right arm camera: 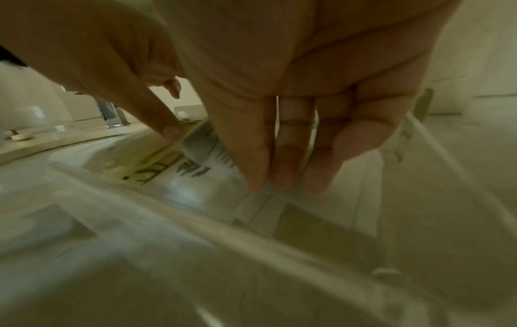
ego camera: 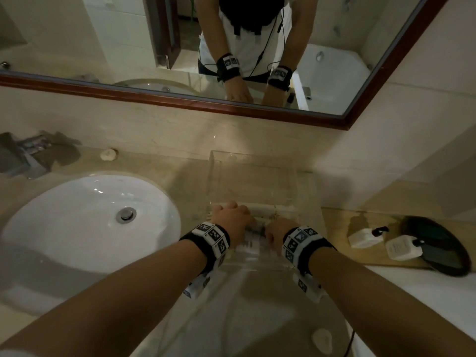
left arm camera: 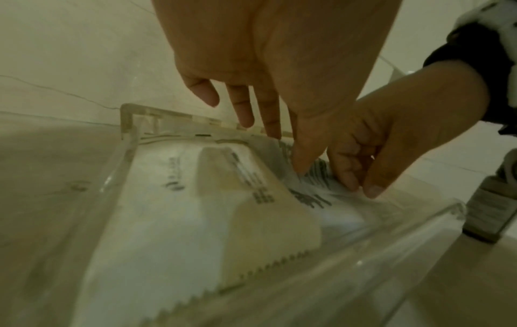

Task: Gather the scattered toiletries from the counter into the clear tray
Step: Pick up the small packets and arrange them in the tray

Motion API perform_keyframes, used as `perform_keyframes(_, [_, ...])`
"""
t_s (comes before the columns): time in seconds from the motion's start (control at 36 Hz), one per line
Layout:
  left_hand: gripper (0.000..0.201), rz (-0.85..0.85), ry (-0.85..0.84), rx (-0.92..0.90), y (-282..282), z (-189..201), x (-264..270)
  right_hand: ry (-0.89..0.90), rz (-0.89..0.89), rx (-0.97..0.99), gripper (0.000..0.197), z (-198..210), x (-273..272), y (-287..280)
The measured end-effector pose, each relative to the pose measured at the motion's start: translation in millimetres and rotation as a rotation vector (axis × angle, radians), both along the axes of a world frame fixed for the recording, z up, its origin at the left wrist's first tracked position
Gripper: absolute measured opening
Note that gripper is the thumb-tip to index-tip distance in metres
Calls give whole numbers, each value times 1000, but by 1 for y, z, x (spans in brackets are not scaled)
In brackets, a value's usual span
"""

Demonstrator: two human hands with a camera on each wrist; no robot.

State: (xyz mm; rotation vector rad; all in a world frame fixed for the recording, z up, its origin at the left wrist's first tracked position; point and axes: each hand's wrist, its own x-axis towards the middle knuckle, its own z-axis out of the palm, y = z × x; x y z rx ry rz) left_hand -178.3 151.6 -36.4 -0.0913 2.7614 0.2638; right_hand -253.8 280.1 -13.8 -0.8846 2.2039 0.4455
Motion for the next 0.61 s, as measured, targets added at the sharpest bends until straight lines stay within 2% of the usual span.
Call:
perform_keyframes(0.17, [46,25,-10,-57,2,-5,2,-9,-15,-41,14,2,-8,1])
perform_keyframes(0.44, [43,78,28,-16,11,0,1,-7,-103,-166,29,20,-23,24])
perform_keyframes(0.61, [67,64,67,28,32,7,-2,8,-224,-270,23,34,-31,39])
